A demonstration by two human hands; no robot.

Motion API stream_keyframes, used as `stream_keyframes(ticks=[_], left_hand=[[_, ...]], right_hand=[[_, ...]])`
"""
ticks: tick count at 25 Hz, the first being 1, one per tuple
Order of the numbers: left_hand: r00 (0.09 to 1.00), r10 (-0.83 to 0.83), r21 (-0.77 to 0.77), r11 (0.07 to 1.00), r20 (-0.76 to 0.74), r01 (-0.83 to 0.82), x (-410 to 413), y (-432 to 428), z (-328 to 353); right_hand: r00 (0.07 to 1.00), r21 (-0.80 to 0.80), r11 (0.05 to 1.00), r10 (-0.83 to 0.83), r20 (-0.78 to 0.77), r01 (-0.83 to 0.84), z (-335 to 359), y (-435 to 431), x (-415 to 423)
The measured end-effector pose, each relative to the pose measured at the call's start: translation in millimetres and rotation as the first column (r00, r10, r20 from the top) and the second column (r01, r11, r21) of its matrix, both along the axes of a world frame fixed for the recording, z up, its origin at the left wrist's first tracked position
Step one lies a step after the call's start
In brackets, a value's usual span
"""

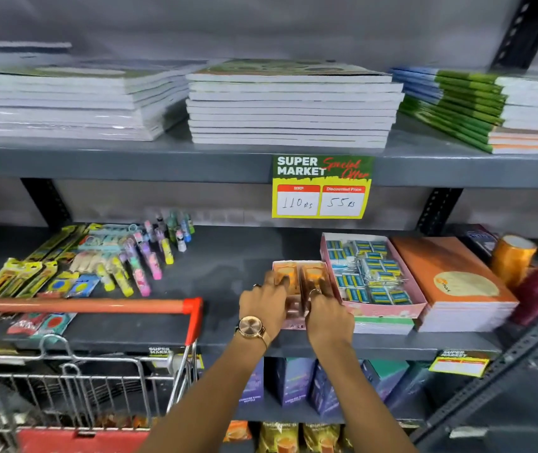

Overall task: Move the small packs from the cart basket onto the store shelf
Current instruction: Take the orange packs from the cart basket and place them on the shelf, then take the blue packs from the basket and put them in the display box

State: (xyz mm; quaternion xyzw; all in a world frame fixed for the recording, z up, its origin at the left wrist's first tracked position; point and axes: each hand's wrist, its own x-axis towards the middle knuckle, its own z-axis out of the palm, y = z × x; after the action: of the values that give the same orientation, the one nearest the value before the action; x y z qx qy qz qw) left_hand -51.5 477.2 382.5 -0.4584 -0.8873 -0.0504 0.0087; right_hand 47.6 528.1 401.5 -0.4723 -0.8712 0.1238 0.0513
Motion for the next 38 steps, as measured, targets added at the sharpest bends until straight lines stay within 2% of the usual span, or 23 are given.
stream_keyframes(ticks=[2, 6, 8, 11, 14, 17, 19, 21, 23, 24, 26, 28, 30, 33, 35, 38], left_hand=[[0.999, 0.016, 0.013, 1.000, 0.031, -0.016, -3.8, -13.4, 5.2], [0.998, 0.065, 0.206, 0.976, 0.026, -0.069, -24.4, -63.3, 9.1], [0.995, 0.101, 0.289, 0.953, -0.024, -0.090, -36.6, -101.2, 1.8], [0.965, 0.256, 0.312, 0.923, -0.064, -0.224, -49.0, -175.6, -21.9], [0.890, 0.450, 0.295, 0.843, 0.068, -0.449, -44.1, -253.9, -53.1], [0.747, 0.620, 0.142, 0.739, 0.240, -0.659, -28.7, -333.0, -102.8], [0.602, 0.705, 0.025, 0.641, 0.374, -0.767, -7.0, -385.2, -148.5], [0.416, 0.755, -0.113, 0.537, 0.507, -0.836, 15.8, -431.7, -198.5], [0.216, 0.776, -0.264, 0.440, 0.593, -0.858, 37.2, -464.1, -238.5], [0.119, 0.771, -0.322, 0.394, 0.625, -0.861, 45.2, -476.6, -262.2], [-0.067, 0.739, -0.402, 0.285, 0.671, -0.870, 56.9, -487.8, -302.2], [-0.290, 0.629, -0.472, 0.140, 0.721, -0.870, 66.0, -485.2, -334.2], [-0.426, 0.566, -0.538, 0.036, 0.706, -0.842, 70.4, -473.2, -358.9], [-0.479, 0.546, -0.554, -0.033, 0.687, -0.832, 73.5, -446.0, -378.9], [-0.464, 0.566, -0.524, -0.065, 0.682, -0.849, 79.0, -429.0, -388.5], [-0.486, 0.567, -0.488, -0.163, 0.665, -0.858, 80.5, -419.9, -396.3]], right_hand=[[0.999, 0.034, 0.999, 0.039, -0.033, -0.038, 4.9, -10.1, 0.4], [0.963, 0.169, 0.967, 0.216, -0.159, -0.189, 9.6, -49.9, -17.5], [0.893, 0.213, 0.924, 0.366, -0.260, -0.317, 3.3, -82.1, -35.6], [0.758, 0.314, 0.790, 0.604, -0.246, -0.527, -16.2, -141.8, -64.6], [0.602, 0.250, 0.642, 0.766, -0.226, -0.724, -38.3, -202.8, -88.7], [0.451, -0.007, 0.451, 0.890, -0.072, -0.892, -80.6, -261.7, -102.6], [0.322, -0.215, 0.325, 0.946, 0.048, -0.921, -119.5, -298.4, -109.4], [0.222, -0.408, 0.245, 0.970, 0.103, -0.879, -157.0, -333.6, -117.7], [0.147, -0.530, 0.197, 0.980, 0.135, -0.825, -195.5, -357.0, -126.2], [0.145, -0.583, 0.216, 0.975, 0.167, -0.783, -218.8, -366.1, -131.7], [0.199, -0.664, 0.305, 0.952, 0.233, -0.683, -273.4, -372.6, -138.9], [0.256, -0.720, 0.400, 0.916, 0.308, -0.567, -322.9, -371.9, -134.9], [0.358, -0.740, 0.537, 0.838, 0.412, -0.405, -361.1, -369.1, -126.2], [0.592, -0.805, 0.582, 0.691, 0.415, -0.115, -401.8, -369.1, -104.7], [0.705, -0.797, 0.601, 0.589, 0.394, -0.057, -424.4, -369.9, -89.1], [0.758, -0.824, 0.564, 0.560, 0.335, -0.052, -451.8, -367.2, -75.9]])
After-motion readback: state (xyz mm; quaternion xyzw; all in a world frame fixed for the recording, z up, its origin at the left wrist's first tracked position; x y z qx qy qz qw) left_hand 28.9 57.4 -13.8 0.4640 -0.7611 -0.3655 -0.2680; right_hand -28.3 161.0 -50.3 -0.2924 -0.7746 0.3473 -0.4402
